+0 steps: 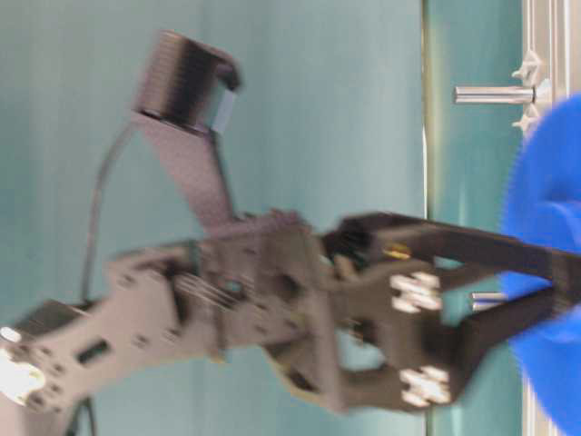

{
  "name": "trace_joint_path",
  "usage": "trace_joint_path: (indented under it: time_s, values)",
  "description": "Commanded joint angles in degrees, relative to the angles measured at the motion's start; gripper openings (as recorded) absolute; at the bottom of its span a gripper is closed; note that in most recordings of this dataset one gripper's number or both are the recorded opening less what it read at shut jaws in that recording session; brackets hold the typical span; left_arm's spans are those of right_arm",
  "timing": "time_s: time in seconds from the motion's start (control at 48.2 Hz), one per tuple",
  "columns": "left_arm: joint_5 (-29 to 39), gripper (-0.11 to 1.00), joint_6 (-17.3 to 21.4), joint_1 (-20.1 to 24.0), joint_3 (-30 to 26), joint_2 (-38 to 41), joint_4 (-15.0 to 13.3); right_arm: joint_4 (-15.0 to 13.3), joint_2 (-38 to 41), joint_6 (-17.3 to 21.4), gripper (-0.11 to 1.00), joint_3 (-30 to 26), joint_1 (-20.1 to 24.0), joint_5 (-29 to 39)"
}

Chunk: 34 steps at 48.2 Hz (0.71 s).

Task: Insert the large gear onto the shaft.
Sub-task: 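Lift the gear and carry it over the right metal shaft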

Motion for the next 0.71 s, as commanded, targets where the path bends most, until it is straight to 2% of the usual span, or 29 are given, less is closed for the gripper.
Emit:
trace_joint_path:
  time_s: [0.0,0.311,0.685]
  values:
    - [2.11,0.76,1.32,1.49,-3.87,-3.08,0.09,-0.09,0.26,0.53,0.09,-0.53,-0.18,-0.44]
    - [4.13,0.76,6.42,4.48,-8.96,-2.81,0.26,-0.09,-0.53,0.53,0.09,-0.18,-0.18,-0.35]
    - [7.56,0.76,9.58,6.94,-15.12,-0.53,0.26,-0.09,-1.58,0.53,0.09,0.26,-0.18,-0.26]
